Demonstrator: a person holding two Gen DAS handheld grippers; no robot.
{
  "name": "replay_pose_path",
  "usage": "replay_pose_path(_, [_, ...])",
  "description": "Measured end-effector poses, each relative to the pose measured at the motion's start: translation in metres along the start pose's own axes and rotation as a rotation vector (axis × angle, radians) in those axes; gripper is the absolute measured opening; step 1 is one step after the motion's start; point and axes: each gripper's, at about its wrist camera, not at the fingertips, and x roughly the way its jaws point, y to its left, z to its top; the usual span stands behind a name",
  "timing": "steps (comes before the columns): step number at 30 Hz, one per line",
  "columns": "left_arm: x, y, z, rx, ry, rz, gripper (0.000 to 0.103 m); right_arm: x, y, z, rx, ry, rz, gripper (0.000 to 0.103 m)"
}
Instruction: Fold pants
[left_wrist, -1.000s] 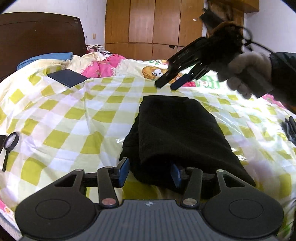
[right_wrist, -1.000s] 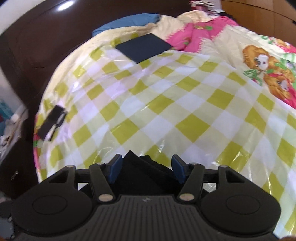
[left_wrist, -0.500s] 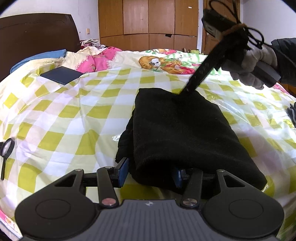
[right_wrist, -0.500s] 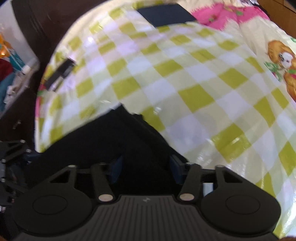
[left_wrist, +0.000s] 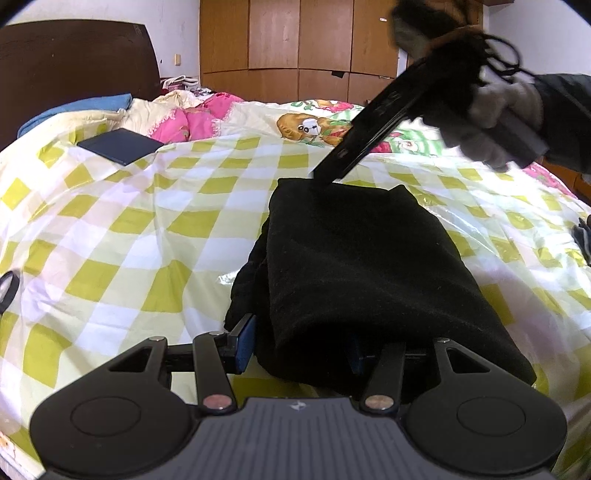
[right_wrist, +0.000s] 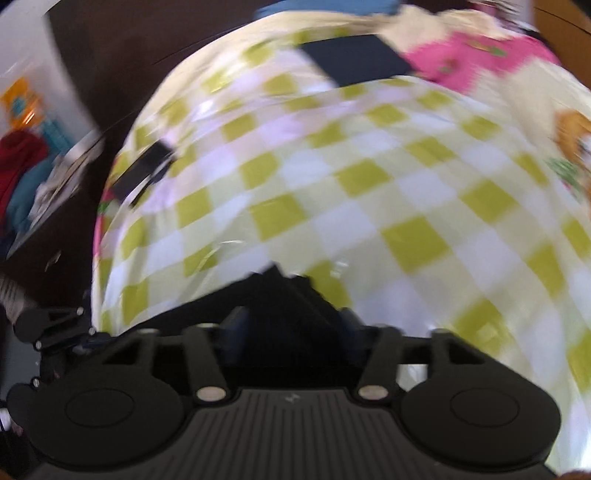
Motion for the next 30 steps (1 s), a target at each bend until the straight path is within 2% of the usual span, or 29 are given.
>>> replay_pose_path(4, [0.005, 0.0, 0.0, 0.013, -0.001, 0.001, 0.062, 0.029, -0.004, 0.004, 0.014, 0.024, 0.041, 0.062])
replay_pose_path(6, [0.006, 0.002, 0.001, 0.013, -0.004, 0.002, 0.062, 0.03, -0.001, 0.002, 0.037, 0.035, 0.056, 0.037])
replay_pose_path(7, [0.006, 0.003, 0.002, 0.012, -0.007, 0.005, 0.062, 0.024, 0.004, -0.001, 0.035, 0.027, 0.042, 0.031])
replay_pose_path(8, [0.006, 0.003, 0.003, 0.01, -0.014, 0.008, 0.062, 0.017, 0.008, -0.003, 0.035, 0.018, 0.028, 0.019])
replay_pose_path(9, [0.005, 0.003, 0.004, 0.012, -0.025, 0.009, 0.061, 0.01, 0.01, -0.004, 0.046, 0.013, 0.023, 0.013])
replay_pose_path(11, [0.004, 0.002, 0.009, 0.027, -0.048, 0.003, 0.056, -0.008, 0.009, -0.006, 0.09, -0.02, 0.007, 0.009])
replay_pose_path(14, [0.003, 0.0, 0.019, 0.065, -0.095, 0.007, 0.054, -0.029, 0.004, -0.009, 0.156, -0.081, -0.039, 0.008])
replay_pose_path(17, [0.009, 0.008, 0.029, 0.061, -0.123, 0.018, 0.054, -0.029, -0.009, -0.011, 0.229, -0.116, -0.069, 0.009])
replay_pose_path(19, [0.018, 0.016, 0.029, 0.04, -0.109, 0.036, 0.053, -0.017, -0.015, -0.009, 0.259, -0.14, -0.076, 0.009])
replay_pose_path(22, [0.033, 0.03, 0.022, -0.019, -0.06, 0.051, 0.052, 0.011, -0.027, -0.006, 0.314, -0.165, -0.04, 0.009])
replay_pose_path(24, [0.04, 0.037, 0.015, -0.049, -0.035, 0.052, 0.055, 0.034, -0.035, -0.005, 0.31, -0.145, -0.061, 0.012])
replay_pose_path(26, [0.042, 0.042, 0.014, -0.053, -0.021, 0.043, 0.06, 0.041, -0.041, -0.007, 0.311, -0.153, -0.074, 0.025])
replay_pose_path(28, [0.038, 0.044, 0.016, -0.037, -0.02, 0.036, 0.063, 0.031, -0.055, -0.01, 0.353, -0.18, -0.115, 0.034])
replay_pose_path(30, [0.031, 0.044, 0.016, -0.001, -0.023, 0.042, 0.065, 0.007, -0.067, -0.019, 0.409, -0.239, -0.159, 0.035])
